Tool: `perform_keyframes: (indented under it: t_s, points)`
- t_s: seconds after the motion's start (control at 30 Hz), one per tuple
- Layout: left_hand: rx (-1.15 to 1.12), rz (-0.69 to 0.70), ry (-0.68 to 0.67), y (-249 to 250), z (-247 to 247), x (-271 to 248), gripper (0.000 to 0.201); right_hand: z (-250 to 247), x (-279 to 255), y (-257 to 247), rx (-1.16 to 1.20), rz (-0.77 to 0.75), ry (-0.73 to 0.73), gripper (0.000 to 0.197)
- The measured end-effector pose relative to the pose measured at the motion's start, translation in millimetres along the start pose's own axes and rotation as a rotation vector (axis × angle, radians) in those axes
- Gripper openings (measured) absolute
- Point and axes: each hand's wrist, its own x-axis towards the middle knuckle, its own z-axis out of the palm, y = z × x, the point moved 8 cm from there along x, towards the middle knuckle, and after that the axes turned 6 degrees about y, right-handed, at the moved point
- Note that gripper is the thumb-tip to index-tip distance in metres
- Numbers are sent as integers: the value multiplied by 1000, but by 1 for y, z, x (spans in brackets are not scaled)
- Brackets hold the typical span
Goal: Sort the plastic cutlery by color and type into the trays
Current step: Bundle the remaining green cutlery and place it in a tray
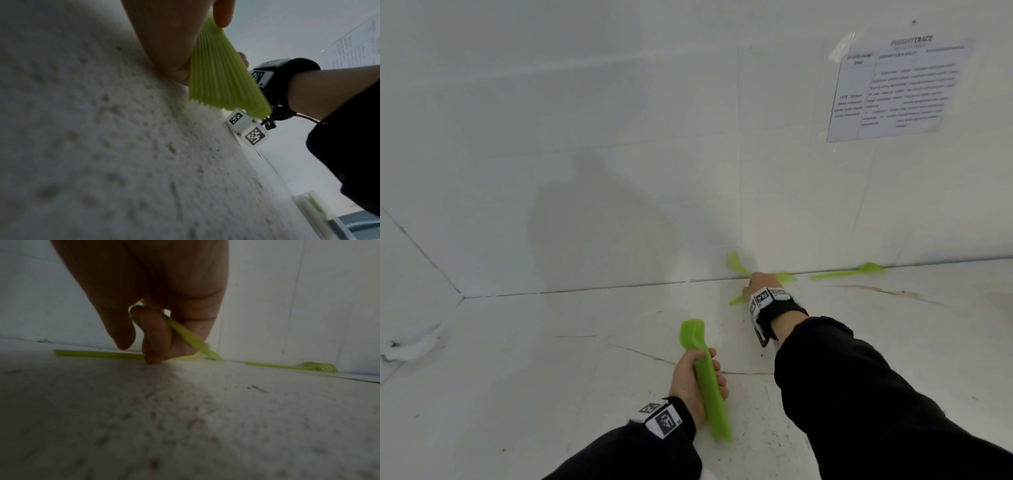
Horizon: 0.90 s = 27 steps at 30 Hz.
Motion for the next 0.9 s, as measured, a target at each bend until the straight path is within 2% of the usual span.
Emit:
perform_keyframes:
  t_s: [0.27, 0.4, 0.47, 0.53, 0.67, 0.77, 0.83, 0.9]
  points:
    - [-7, 13, 3, -9, 2, -9, 19, -2, -4, 20, 118, 107, 7, 38]
    - [17, 23, -4, -17, 8, -18, 20, -28, -15, 42, 147, 143, 66, 48]
    - [31, 23, -11, -24, 14, -23, 20, -45, -24, 56, 152, 143, 57, 35]
    - [42, 22, -19, -30, 20, -26, 20, -55, -26, 74, 40, 151, 30, 18]
    - [51, 25, -27, -44, 36, -31, 20, -75, -18, 120, 9, 173, 68, 34]
    - [58, 22, -27, -56, 49, -34, 20, -83, -13, 135, -102, 103, 39, 31]
    - [53, 19, -19, -62, 57, -34, 20, -85, -7, 137, -213, 12, 32, 21]
    - [40, 16, -1, -69, 65, -33, 20, -82, 1, 140, -286, -65, 4, 43]
